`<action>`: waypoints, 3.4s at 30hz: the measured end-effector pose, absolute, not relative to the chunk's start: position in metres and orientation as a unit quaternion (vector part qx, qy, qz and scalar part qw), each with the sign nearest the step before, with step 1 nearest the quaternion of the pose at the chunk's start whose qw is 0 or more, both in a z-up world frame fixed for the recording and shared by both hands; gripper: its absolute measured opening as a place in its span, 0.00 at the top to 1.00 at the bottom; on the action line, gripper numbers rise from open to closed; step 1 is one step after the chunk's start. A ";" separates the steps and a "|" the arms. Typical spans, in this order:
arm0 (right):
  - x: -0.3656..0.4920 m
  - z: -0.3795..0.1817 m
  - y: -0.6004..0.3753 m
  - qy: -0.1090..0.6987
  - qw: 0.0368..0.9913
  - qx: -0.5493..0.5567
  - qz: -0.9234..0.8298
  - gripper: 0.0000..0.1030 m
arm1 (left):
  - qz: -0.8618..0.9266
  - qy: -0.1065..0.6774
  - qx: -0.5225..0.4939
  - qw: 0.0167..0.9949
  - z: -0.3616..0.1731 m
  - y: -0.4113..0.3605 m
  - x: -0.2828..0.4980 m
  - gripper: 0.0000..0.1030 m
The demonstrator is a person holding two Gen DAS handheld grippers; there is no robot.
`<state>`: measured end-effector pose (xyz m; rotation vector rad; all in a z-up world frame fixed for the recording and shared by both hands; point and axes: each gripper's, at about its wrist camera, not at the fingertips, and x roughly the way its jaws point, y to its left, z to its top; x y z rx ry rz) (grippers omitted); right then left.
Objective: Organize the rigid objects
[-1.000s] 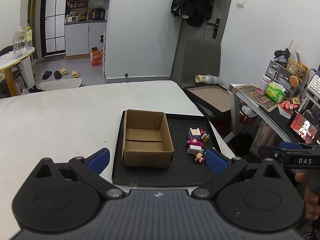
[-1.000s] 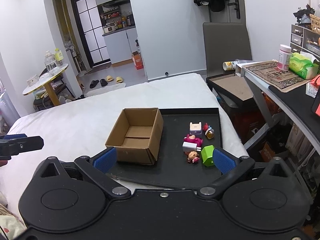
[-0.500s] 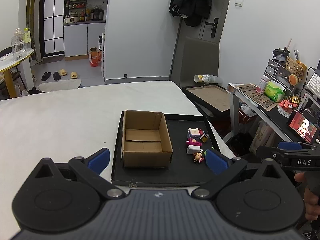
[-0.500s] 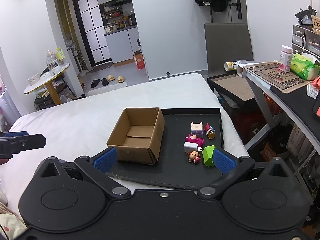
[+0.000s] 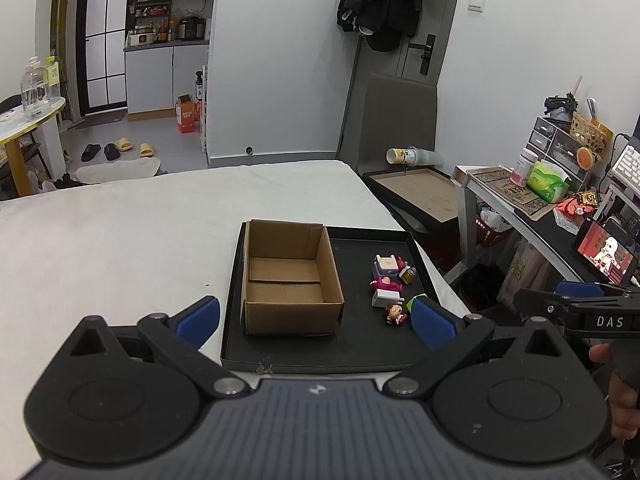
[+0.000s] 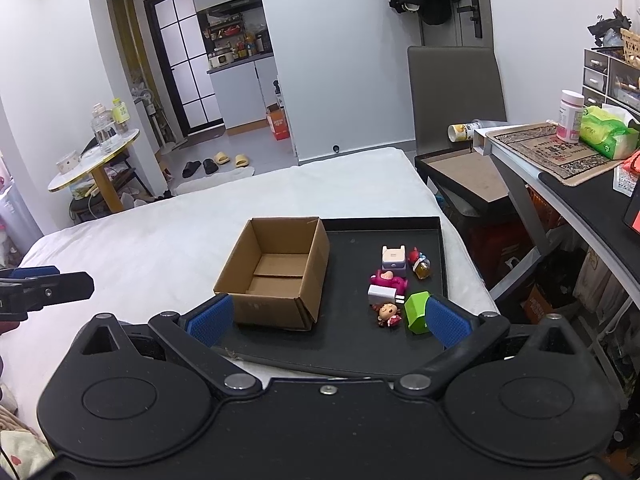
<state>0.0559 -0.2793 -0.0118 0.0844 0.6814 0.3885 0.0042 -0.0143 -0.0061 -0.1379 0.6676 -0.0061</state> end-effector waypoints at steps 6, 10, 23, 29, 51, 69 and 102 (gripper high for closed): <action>0.056 -0.013 -0.281 0.331 0.922 0.051 0.193 0.00 | -0.004 0.328 -0.064 0.943 -0.006 -0.015 0.005 0.02; 0.059 -0.014 -0.283 0.330 0.922 0.058 0.196 0.00 | -0.007 0.332 -0.060 0.941 -0.006 -0.016 0.011 0.02; 0.072 -0.022 -0.283 0.332 0.920 0.065 0.199 0.00 | -0.005 0.344 -0.049 0.938 -0.018 -0.012 0.035 0.02; 0.082 -0.028 -0.278 0.343 0.917 0.059 0.194 0.00 | -0.006 0.353 -0.065 0.933 -0.025 -0.005 0.052 0.02; 0.131 -0.053 -0.283 0.385 0.905 0.079 0.162 0.01 | 0.009 0.386 -0.095 0.917 -0.050 0.022 0.112 0.02; 0.168 -0.086 -0.296 0.425 0.892 0.102 0.118 0.05 | 0.048 0.416 -0.134 0.898 -0.084 0.059 0.158 0.04; 0.262 -0.183 -0.293 0.544 0.833 0.065 0.080 0.50 | 0.039 0.548 -0.164 0.819 -0.194 0.099 0.237 0.55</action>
